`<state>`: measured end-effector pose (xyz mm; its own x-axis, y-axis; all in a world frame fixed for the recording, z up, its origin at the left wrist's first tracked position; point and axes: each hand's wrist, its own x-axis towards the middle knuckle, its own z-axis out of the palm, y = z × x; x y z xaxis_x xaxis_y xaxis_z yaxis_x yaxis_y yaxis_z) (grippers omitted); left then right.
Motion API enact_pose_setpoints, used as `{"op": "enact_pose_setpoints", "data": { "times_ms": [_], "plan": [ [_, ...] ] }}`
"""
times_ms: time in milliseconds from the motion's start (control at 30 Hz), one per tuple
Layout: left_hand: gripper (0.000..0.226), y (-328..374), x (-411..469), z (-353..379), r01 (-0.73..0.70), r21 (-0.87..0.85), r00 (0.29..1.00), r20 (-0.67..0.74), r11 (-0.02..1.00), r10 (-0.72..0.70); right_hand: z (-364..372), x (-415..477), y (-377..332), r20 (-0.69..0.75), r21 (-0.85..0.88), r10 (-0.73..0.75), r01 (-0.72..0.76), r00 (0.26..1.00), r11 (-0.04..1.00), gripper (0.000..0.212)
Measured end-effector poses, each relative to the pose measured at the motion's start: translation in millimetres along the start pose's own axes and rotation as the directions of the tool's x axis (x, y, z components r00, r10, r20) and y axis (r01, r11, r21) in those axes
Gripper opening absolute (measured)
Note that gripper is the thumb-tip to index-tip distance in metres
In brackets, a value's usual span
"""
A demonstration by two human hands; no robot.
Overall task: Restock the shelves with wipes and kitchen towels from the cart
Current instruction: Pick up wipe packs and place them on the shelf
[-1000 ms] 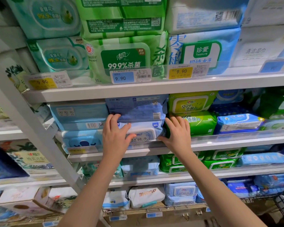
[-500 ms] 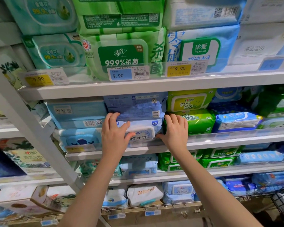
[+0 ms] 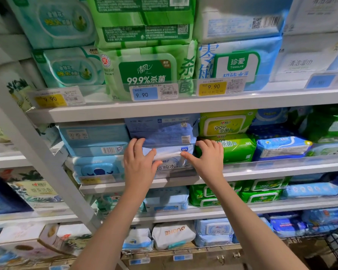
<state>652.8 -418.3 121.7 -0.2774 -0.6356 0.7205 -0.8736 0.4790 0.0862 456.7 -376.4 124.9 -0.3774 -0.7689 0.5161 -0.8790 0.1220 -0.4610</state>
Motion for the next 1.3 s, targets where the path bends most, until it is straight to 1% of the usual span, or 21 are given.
{"op": "enact_pose_setpoints", "data": {
  "times_ms": [133, 267, 400, 567, 600, 633, 700, 733, 767, 800, 867, 933, 1033, 1100, 1233, 1300],
  "plan": [
    [0.035, -0.4, -1.6, 4.0, -0.049, 0.014, 0.998, -0.028, 0.999, 0.049, 0.0, 4.1, 1.4, 0.042, 0.026, 0.03, -0.031, 0.999, 0.999, 0.064],
    [0.035, -0.8, -5.7, 10.5, -0.09, 0.034, 0.996, -0.017, 0.995, 0.091, 1.6, 1.1, 4.2, 0.033, -0.009, 0.002, -0.002, 0.999, 1.0, 0.058],
    [0.034, -2.4, -4.9, 11.7, -0.101, 0.028, 0.994, 0.042, 0.995, 0.099, -1.8, 0.0, 2.4, 0.05, -0.008, 0.003, -0.002, 0.999, 1.0, 0.056],
    [0.034, 3.2, -2.9, 0.4, -0.1, -0.012, 0.983, 0.15, 0.995, 0.101, -12.7, 0.4, -4.7, 0.136, -0.03, 0.037, -0.033, 0.99, 0.999, 0.054],
    [0.034, 3.1, -2.1, -3.1, -0.098, -0.016, 0.981, 0.164, 0.995, 0.099, -15.7, 0.1, -7.3, 0.133, 0.009, 0.055, -0.057, 0.99, 0.998, 0.055],
    [0.034, 1.8, -1.9, -6.1, -0.094, -0.018, 0.98, 0.174, 0.995, 0.096, -18.6, -1.2, -11.1, 0.117, 0.097, 0.081, -0.092, 0.99, 0.991, 0.057],
    [0.038, -2.0, -3.9, -11.3, -0.087, -0.028, 0.977, 0.194, 0.996, 0.091, -23.8, -5.4, -20.9, 0.083, 0.291, 0.126, -0.145, 0.989, 0.946, 0.072],
    [0.039, -4.1, -5.4, -13.7, -0.072, -0.027, 0.977, 0.199, 0.997, 0.076, -25.3, -6.9, -25.7, 0.052, 0.33, 0.11, -0.121, 0.993, 0.936, 0.078],
    [0.04, -6.2, -7.0, -16.2, -0.038, -0.019, 0.979, 0.2, 0.999, 0.041, -24.8, -7.0, -29.2, 0.028, 0.337, 0.084, -0.088, 0.996, 0.937, 0.076],
    [0.038, -8.2, -8.3, -18.2, 0.009, -0.009, 0.98, 0.199, 1.0, -0.007, -25.0, -5.9, -32.0, 0.011, 0.338, 0.063, -0.063, 0.998, 0.939, 0.07],
    [0.035, -12.5, -8.8, -19.0, 0.077, -0.004, 0.977, 0.198, 0.997, -0.075, -25.5, 0.2, -33.4, 0.002, 0.325, 0.064, -0.061, 0.998, 0.944, 0.054],
    [0.036, -15.2, -8.5, -17.0, 0.066, -0.001, 0.975, 0.214, 0.998, -0.065, -26.1, 4.8, -33.4, 0.017, 0.291, 0.066, -0.068, 0.998, 0.954, 0.043],
    [0.039, -17.0, -8.0, -12.3, 0.018, 0.018, 0.975, 0.219, 1.0, -0.022, -26.6, 7.6, -32.8, 0.015, 0.259, 0.031, -0.034, 0.999, 0.965, 0.03],
    [0.039, -17.5, -8.4, -10.1, 0.008, 0.025, 0.975, 0.222, 1.0, -0.014, -25.9, 9.1, -32.2, 0.011, 0.248, 0.018, -0.02, 1.0, 0.968, 0.028],
    [0.036, -18.1, -7.6, -10.5, 0.008, 0.05, 0.968, 0.249, 0.999, -0.02, -24.4, 16.1, -31.3, 0.041, 0.22, 0.022, -0.03, 0.999, 0.975, 0.032],
    [0.034, -17.8, -5.8, -15.7, 0.051, -0.014, 0.959, 0.279, 0.999, -0.045, -24.9, 17.6, -31.6, 0.07, 0.21, 0.03, -0.045, 0.997, 0.977, 0.033]
  ]
}}
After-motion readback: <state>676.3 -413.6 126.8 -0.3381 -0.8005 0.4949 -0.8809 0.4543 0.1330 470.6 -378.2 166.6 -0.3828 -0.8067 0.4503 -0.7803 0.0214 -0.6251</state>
